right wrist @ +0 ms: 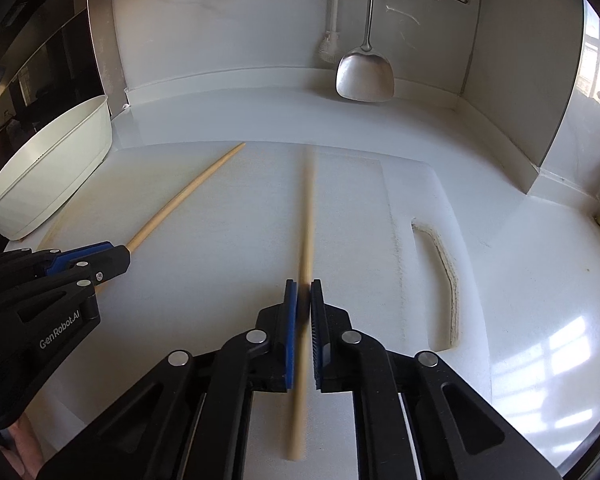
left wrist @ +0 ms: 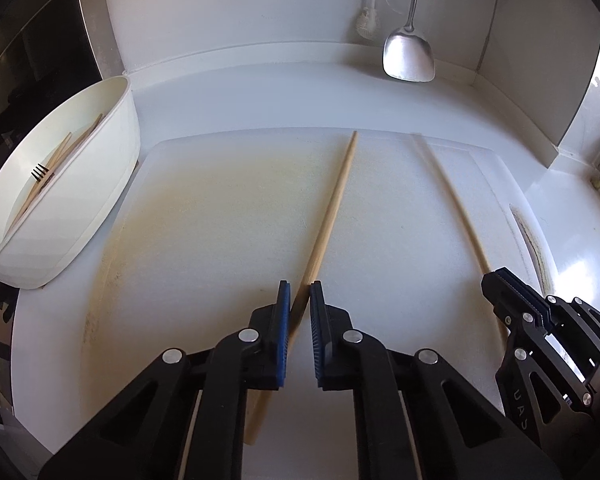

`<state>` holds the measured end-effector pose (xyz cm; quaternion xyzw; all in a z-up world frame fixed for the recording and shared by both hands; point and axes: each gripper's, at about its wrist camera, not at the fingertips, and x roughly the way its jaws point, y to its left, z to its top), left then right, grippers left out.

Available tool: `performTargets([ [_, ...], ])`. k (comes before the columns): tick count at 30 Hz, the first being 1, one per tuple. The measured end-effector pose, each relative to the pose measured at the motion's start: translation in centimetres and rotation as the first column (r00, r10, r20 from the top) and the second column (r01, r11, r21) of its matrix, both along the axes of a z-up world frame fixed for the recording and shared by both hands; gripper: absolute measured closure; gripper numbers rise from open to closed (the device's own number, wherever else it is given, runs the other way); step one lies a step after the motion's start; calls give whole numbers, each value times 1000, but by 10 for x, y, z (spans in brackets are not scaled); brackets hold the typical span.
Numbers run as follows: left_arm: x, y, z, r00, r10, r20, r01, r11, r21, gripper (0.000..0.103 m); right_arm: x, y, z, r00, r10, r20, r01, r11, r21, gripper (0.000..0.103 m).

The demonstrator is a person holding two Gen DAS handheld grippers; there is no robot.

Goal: Organize utensils
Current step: 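Lift both held chopsticks and carry them over the bowl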

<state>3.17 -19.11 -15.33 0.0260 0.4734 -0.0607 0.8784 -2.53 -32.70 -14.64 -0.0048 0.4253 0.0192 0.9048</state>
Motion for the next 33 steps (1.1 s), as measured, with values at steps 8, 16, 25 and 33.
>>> performTargets([
  [8, -2, 23, 1, 999, 18, -39, -25, 986, -163, 96, -6, 0, 6, 1000, -2, 10, 1, 998, 59, 97],
  [16, -10, 37, 23, 1000, 30, -6, -30, 977, -212, 96, -10, 5, 27, 999, 9, 34, -12, 996, 87, 97],
  [25, -22, 86, 85, 990, 118, 78, -100, 975, -198, 96, -1, 39, 81, 987, 112, 116, -124, 987, 107, 97],
  [33, -15, 179, 128, 954, 270, 131, -244, 951, -189, 96, 34, 131, 130, 946, 254, 200, -281, 952, 122, 97],
])
